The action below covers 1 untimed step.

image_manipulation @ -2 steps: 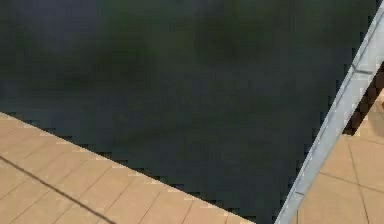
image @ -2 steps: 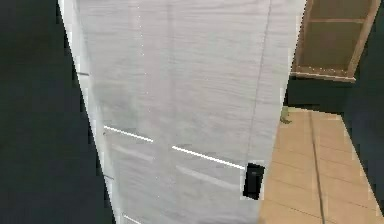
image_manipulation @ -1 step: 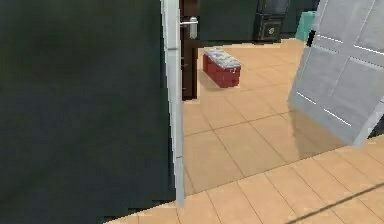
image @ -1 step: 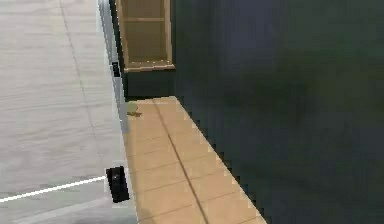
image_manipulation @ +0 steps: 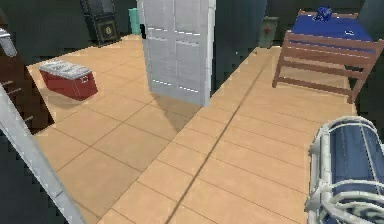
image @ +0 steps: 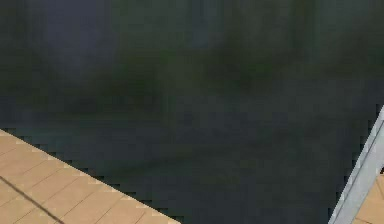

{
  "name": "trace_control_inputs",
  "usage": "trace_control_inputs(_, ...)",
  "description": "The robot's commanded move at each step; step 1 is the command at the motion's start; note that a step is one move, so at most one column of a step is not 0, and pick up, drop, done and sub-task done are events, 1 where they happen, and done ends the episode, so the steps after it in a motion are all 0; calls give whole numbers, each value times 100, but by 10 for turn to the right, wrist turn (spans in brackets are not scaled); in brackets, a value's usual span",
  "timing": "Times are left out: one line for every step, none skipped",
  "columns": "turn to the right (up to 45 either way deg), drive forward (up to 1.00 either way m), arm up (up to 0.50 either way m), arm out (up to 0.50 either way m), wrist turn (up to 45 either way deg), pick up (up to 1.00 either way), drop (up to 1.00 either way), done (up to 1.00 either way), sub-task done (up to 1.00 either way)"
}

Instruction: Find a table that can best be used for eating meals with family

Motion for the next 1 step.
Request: trace_control_inputs(0,30,0,0,0,0,0,0,0)
